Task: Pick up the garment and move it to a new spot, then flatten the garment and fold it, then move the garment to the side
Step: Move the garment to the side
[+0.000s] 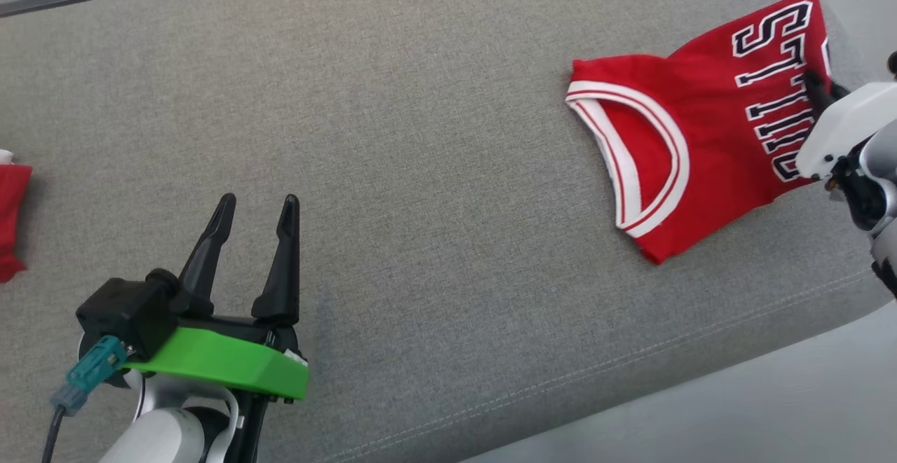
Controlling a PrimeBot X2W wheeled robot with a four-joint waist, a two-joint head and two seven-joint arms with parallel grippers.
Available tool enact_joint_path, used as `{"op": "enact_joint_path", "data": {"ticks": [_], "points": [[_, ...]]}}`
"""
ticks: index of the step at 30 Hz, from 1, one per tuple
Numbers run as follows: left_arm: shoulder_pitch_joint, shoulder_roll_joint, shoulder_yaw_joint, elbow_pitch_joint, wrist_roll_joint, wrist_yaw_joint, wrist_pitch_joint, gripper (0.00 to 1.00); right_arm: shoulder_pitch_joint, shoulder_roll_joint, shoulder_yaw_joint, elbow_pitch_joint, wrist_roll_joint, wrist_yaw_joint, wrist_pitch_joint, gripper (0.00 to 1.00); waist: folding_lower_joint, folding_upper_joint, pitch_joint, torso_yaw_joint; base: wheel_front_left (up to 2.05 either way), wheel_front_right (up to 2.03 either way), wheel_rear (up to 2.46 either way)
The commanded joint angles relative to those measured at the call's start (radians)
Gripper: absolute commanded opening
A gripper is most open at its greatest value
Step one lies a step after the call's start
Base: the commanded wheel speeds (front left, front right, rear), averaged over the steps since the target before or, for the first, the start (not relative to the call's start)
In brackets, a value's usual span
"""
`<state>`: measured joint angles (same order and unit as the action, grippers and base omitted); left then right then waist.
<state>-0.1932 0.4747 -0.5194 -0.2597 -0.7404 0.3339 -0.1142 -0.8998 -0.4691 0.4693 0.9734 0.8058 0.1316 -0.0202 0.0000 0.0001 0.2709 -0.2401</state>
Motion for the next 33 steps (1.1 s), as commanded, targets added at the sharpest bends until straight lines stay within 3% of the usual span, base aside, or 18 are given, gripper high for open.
{"op": "enact_joint_path", "data": {"ticks": [1,10,21,23,24,25,33], "points": [[-0.027,0.016,0.009,-0.019,0.014,0.011,0.006,1.00,-0.033,-0.019,-0.007,0.013,0.004,-0.002,-0.016,0.00,0.0000,-0.0001,0.036,0.008,0.00,0.00,0.00],[-0.056,0.077,0.029,-0.109,0.049,0.052,0.061,1.00,-0.133,-0.072,-0.026,0.091,-0.010,-0.002,-0.061,0.00,0.0000,-0.0001,0.137,0.001,0.00,0.00,0.00],[-0.092,0.117,0.013,-0.188,0.094,0.082,0.131,1.00,-0.223,-0.093,-0.032,0.235,-0.057,-0.002,-0.157,0.00,0.0000,-0.0001,0.220,0.008,0.00,0.00,0.00],[-0.093,0.124,0.012,-0.197,0.099,0.088,0.140,1.00,-0.241,-0.092,-0.028,0.260,-0.073,-0.002,-0.172,0.46,0.0000,-0.0001,0.231,0.011,0.00,0.00,0.00],[-0.093,0.125,0.011,-0.201,0.100,0.090,0.144,1.00,-0.244,-0.086,-0.029,0.270,-0.078,-0.002,-0.177,0.91,0.0000,-0.0001,0.234,0.013,0.00,0.00,0.00],[-0.093,0.127,0.010,-0.205,0.102,0.091,0.146,1.00,-0.250,-0.084,-0.031,0.279,-0.084,-0.002,-0.185,1.00,0.0000,-0.0001,0.237,0.015,0.00,0.00,0.00],[-0.087,0.133,0.008,-0.218,0.109,0.107,0.157,1.00,-0.233,-0.072,-0.041,0.309,-0.114,-0.002,-0.222,1.00,0.0000,-0.0001,0.242,0.022,0.00,0.00,0.00]]}}
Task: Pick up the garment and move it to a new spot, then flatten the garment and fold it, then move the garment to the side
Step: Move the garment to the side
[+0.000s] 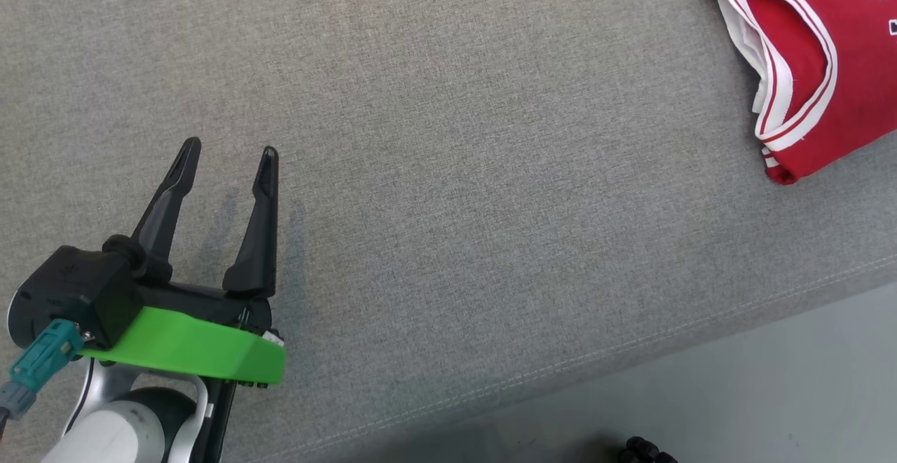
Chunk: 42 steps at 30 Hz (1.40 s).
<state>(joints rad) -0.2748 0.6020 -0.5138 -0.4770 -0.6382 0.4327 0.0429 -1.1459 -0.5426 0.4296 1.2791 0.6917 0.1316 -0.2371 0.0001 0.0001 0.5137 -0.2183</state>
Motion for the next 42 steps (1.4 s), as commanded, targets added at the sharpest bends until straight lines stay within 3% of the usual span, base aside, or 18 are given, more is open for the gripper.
{"op": "enact_joint_path", "data": {"ticks": [1,9,23,30,42], "points": [[-0.004,0.005,0.002,0.001,0.006,0.009,-0.001,1.00,0.020,0.006,-0.001,0.005,-0.001,-0.002,-0.005,1.00,-0.0001,-0.0001,-0.003,-0.001,0.00,0.00,0.00],[-0.007,-0.024,-0.004,0.039,-0.020,-0.019,-0.031,1.00,0.057,0.020,0.025,-0.024,-0.003,-0.002,-0.015,1.00,-0.0001,-0.0001,-0.054,0.002,0.00,0.00,0.00],[0.028,-0.099,0.012,0.260,-0.087,-0.087,-0.161,1.00,0.181,0.004,0.098,-0.254,0.024,-0.002,-0.028,1.00,-0.0001,-0.0001,-0.281,0.055,0.00,0.00,0.00],[0.088,-0.094,0.041,0.380,-0.114,-0.098,-0.220,1.00,0.289,0.030,0.031,-0.384,-0.012,-0.002,-0.029,1.00,-0.0001,-0.0001,-0.392,0.100,0.00,0.00,0.00],[0.212,-0.065,0.081,0.458,-0.142,-0.081,-0.262,1.00,0.550,0.176,-0.179,-0.565,-0.197,-0.002,-0.029,1.00,-0.0001,-0.0001,-0.501,0.170,0.00,0.00,0.00]]}}
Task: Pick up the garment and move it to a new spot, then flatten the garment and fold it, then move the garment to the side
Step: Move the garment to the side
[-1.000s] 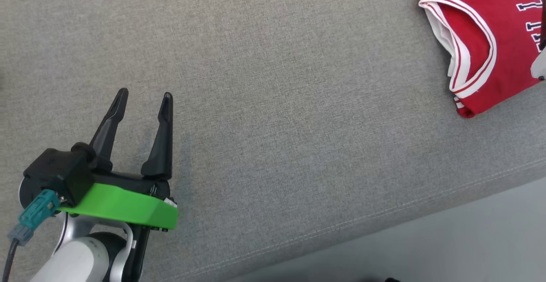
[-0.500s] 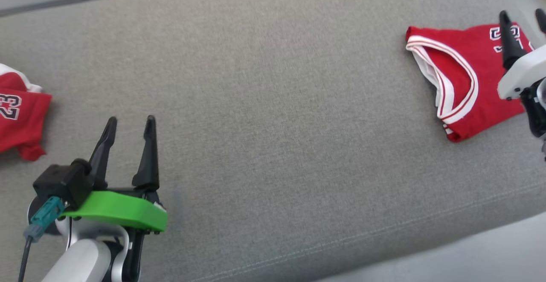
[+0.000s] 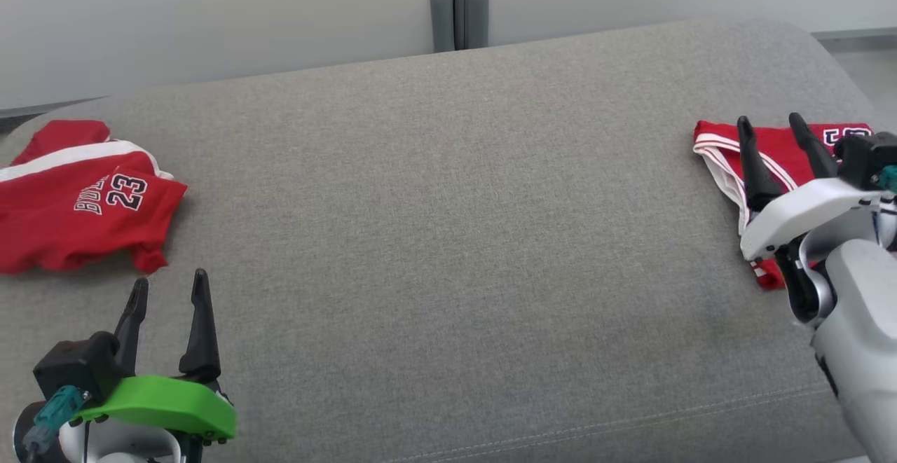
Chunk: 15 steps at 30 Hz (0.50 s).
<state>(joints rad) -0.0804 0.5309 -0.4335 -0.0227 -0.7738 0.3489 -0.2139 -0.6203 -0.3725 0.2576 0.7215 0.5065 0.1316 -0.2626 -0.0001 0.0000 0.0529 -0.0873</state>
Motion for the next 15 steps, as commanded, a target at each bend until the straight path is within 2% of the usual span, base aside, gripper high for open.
{"op": "enact_joint_path", "data": {"ticks": [1,15], "points": [[0.027,0.009,0.002,0.006,-0.008,0.004,-0.007,1.00,0.047,0.023,-0.021,-0.026,-0.026,-0.002,-0.003,1.00,0.0001,0.0000,-0.047,0.045,0.00,0.00,0.00],[0.150,-0.014,0.029,-0.013,-0.024,0.019,-0.035,1.00,0.371,0.244,-0.194,-0.393,-0.218,-0.002,0.105,1.00,0.0001,0.0000,-0.088,0.094,0.00,0.00,0.00]]}}
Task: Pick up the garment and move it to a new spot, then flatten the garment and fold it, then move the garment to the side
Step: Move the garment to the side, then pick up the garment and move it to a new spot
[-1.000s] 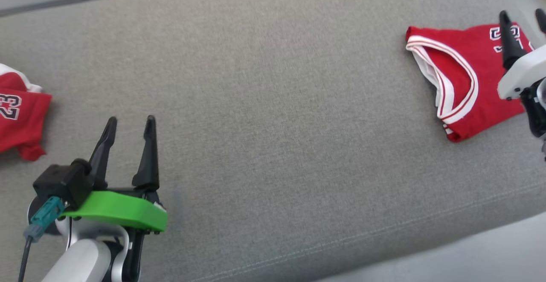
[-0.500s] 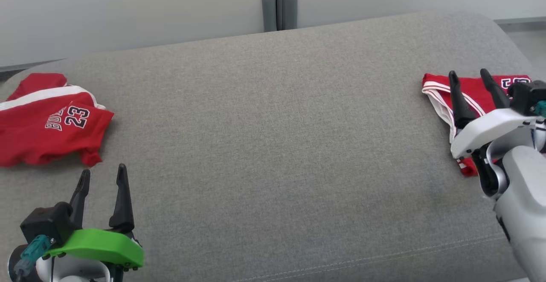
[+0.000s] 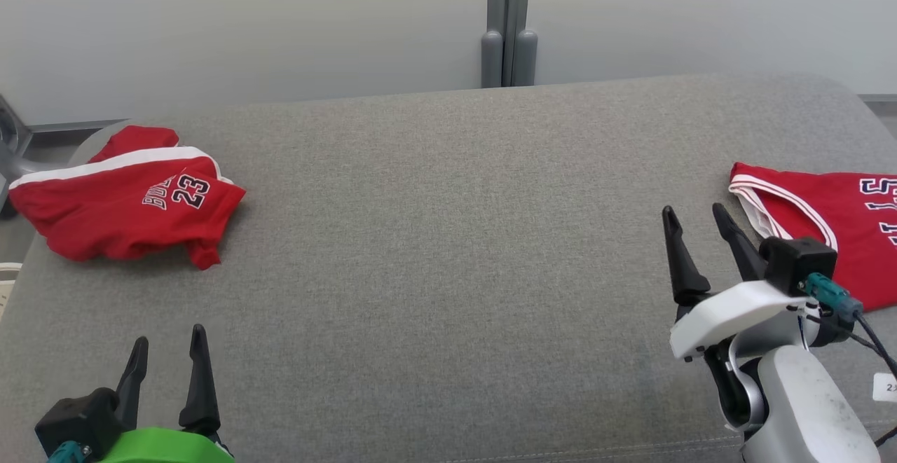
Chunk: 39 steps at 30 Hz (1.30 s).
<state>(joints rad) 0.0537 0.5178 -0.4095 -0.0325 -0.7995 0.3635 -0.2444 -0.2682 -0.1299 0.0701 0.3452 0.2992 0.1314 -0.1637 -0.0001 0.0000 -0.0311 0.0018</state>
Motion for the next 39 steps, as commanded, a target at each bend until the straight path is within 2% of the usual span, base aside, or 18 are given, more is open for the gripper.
{"op": "enact_joint_path", "data": {"ticks": [1,9,15,39], "points": [[0.024,-0.003,0.007,-0.005,0.003,0.004,-0.007,1.00,0.040,0.013,-0.011,-0.044,-0.023,-0.001,0.016,1.00,0.0001,0.0000,-0.006,0.007,0.00,0.00,0.00],[0.034,-0.006,-0.011,-0.009,0.037,0.002,-0.011,1.00,0.159,0.065,-0.026,-0.195,-0.062,-0.001,0.078,1.00,0.0001,0.0000,-0.006,0.019,0.00,0.00,0.00],[0.004,-0.014,-0.036,0.003,0.049,-0.008,0.000,1.00,0.222,0.076,-0.031,-0.265,-0.071,-0.001,0.106,1.00,0.0001,0.0000,-0.009,0.022,0.00,0.00,0.00],[-0.035,-0.017,-0.075,0.043,0.051,-0.037,0.015,1.00,0.265,0.079,-0.017,-0.288,-0.030,-0.001,0.103,1.00,0.0001,0.0000,-0.027,0.027,0.00,0.00,0.00]]}}
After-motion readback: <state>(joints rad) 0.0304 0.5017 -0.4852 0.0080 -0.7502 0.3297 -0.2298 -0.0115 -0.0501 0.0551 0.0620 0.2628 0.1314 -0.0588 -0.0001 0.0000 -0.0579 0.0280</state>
